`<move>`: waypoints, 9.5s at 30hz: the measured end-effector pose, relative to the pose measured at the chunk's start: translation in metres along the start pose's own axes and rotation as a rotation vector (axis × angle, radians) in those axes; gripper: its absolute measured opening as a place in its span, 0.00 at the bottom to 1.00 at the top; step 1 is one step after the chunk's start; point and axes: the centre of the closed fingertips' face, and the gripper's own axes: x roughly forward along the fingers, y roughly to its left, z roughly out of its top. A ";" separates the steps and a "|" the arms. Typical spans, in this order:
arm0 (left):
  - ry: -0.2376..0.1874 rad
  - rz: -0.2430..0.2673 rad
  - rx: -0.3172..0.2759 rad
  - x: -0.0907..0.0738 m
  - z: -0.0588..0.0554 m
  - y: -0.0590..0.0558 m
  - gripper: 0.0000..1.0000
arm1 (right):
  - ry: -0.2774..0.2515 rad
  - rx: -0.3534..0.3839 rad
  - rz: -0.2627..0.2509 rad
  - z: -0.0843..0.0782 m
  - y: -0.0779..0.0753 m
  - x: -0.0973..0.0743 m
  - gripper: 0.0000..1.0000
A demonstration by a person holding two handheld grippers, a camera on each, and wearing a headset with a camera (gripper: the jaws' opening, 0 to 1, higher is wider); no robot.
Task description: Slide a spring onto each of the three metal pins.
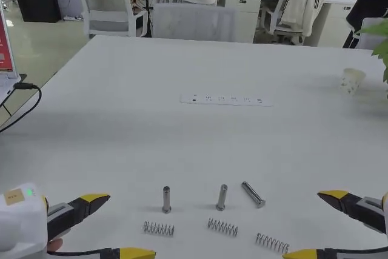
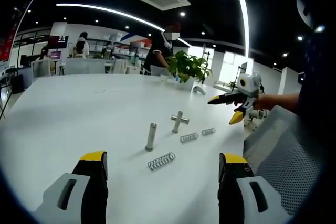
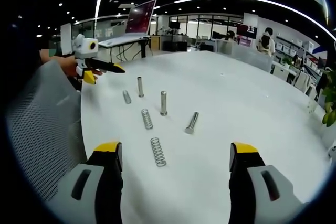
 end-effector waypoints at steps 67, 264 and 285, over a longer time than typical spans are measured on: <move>0.001 0.006 0.004 -0.001 -0.003 0.000 0.83 | 0.021 -0.040 0.010 0.022 -0.018 0.024 0.79; 0.068 -0.017 0.189 0.004 0.002 -0.012 0.79 | 0.304 0.161 -0.148 0.016 -0.040 0.054 0.12; 0.072 -0.024 0.193 0.004 0.002 -0.013 0.78 | 0.319 0.090 -0.010 -0.002 -0.004 0.034 0.15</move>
